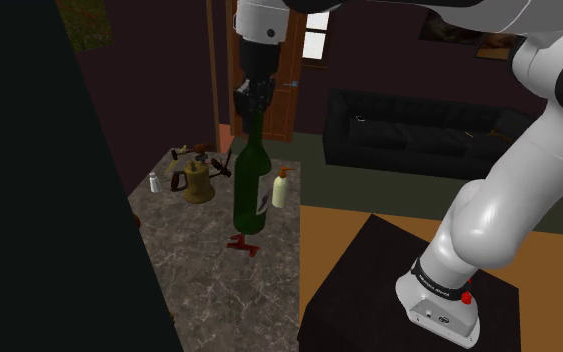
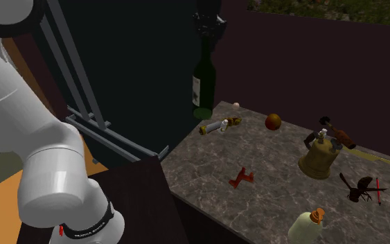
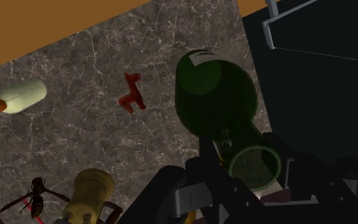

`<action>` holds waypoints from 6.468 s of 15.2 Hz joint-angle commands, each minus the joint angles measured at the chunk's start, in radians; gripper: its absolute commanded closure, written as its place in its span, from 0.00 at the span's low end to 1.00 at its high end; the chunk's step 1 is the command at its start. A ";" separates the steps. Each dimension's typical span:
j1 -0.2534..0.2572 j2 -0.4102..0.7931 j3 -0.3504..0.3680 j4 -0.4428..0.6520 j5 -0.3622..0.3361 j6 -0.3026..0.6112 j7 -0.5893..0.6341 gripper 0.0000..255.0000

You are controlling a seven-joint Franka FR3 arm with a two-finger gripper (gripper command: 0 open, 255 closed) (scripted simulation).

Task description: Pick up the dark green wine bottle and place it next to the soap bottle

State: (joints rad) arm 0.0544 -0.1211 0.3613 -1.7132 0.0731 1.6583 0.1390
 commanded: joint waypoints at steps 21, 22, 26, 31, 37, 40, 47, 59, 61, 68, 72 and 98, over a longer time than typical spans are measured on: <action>-0.223 0.071 -0.297 0.078 -0.014 -0.036 -0.519 1.00; -0.233 0.086 -0.309 0.096 -0.015 -0.041 -0.541 1.00; -0.276 0.155 -0.353 0.182 -0.014 -0.062 -0.626 1.00; -0.287 0.161 -0.362 0.134 -0.013 -0.011 -0.649 1.00; -0.286 0.148 -0.362 0.037 -0.013 0.074 -0.654 1.00; -0.286 0.145 -0.362 -0.007 -0.012 0.115 -0.656 1.00; -0.286 0.146 -0.361 -0.100 -0.011 0.208 -0.661 1.00; -0.285 0.173 -0.360 -0.230 -0.007 0.365 -0.670 1.00; -0.285 0.180 -0.360 -0.248 -0.006 0.390 -0.671 1.00; -0.284 0.211 -0.359 -0.306 -0.003 0.479 -0.677 1.00; -0.284 0.234 -0.359 -0.334 0.000 0.529 -0.681 1.00; -0.285 0.448 -0.352 -0.431 0.022 0.841 -0.709 1.00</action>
State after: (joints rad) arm -0.2307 0.3196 0.0080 -2.1402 0.0934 2.4861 -0.5699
